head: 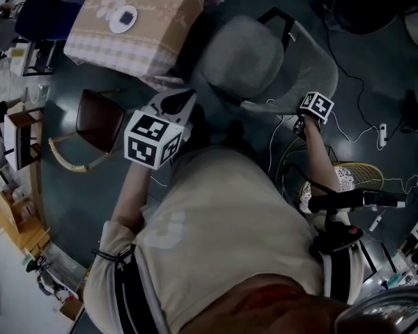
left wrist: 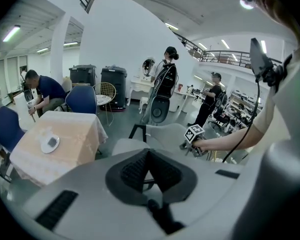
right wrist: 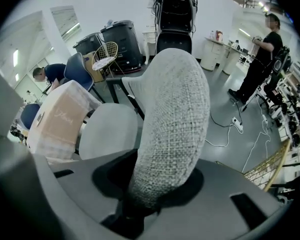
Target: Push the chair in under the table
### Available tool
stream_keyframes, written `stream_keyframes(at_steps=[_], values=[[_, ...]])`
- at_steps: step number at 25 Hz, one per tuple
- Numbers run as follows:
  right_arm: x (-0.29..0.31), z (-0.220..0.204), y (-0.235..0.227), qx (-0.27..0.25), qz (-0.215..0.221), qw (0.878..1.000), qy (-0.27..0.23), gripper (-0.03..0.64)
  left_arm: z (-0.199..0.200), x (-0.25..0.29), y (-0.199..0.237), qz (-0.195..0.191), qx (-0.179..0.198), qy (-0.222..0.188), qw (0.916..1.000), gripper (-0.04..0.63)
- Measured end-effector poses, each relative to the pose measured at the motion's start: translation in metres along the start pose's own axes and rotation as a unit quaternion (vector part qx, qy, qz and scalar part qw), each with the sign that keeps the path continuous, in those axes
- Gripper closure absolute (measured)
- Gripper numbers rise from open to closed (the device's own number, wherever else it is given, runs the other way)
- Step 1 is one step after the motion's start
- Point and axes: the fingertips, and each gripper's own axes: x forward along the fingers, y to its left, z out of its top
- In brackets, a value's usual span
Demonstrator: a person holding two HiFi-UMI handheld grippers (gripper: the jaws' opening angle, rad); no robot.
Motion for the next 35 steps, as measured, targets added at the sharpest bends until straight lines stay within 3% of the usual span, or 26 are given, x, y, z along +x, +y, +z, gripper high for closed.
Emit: stream_keyframes(at_steps=[25, 35], values=[[0.000, 0.018, -0.003, -0.030, 0.004, 1.000, -0.007, 0.483, -0.001, 0.013, -0.029, -0.021, 0.018, 0.022, 0.9994, 0.589], [0.002, 0.018, 0.003, -0.028, -0.009, 1.000, -0.001, 0.483, -0.011, 0.006, -0.008, -0.009, 0.003, 0.017, 0.9998, 0.589]])
